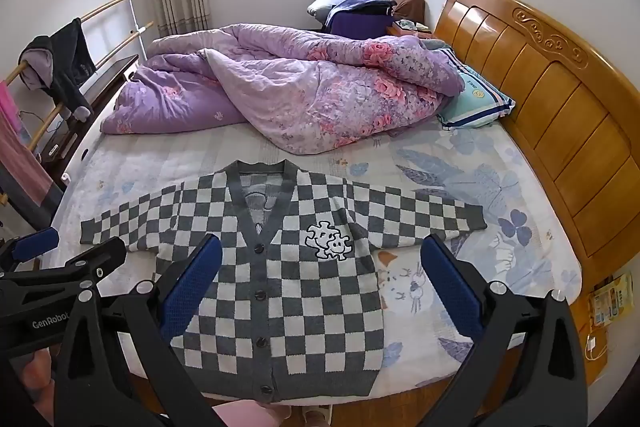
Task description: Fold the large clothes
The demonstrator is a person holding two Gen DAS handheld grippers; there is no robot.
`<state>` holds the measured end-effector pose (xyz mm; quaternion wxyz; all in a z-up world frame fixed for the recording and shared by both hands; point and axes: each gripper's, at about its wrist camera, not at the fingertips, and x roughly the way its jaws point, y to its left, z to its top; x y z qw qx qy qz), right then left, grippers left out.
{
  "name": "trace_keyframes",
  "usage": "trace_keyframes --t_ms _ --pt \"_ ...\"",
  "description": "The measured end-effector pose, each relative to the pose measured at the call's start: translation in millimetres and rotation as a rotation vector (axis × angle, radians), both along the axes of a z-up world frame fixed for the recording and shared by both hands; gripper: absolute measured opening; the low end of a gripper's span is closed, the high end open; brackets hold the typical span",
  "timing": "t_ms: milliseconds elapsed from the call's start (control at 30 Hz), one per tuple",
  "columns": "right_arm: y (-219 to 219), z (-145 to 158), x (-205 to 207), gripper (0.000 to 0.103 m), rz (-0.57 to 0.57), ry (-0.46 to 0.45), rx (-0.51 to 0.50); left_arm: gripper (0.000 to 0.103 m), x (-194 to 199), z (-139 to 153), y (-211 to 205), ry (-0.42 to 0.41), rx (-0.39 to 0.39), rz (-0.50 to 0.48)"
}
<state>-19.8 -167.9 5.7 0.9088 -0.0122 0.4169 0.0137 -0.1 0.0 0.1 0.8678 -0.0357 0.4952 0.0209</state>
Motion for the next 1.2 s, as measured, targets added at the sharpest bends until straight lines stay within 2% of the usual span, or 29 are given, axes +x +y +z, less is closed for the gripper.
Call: trace_keyframes --t_ms 1200 --pt "-4.9 -1.7 6.0 0.096 0.005 0.014 0.016 0.099 0.0 -0.5 0.1 0.011 -0.002 0.001"
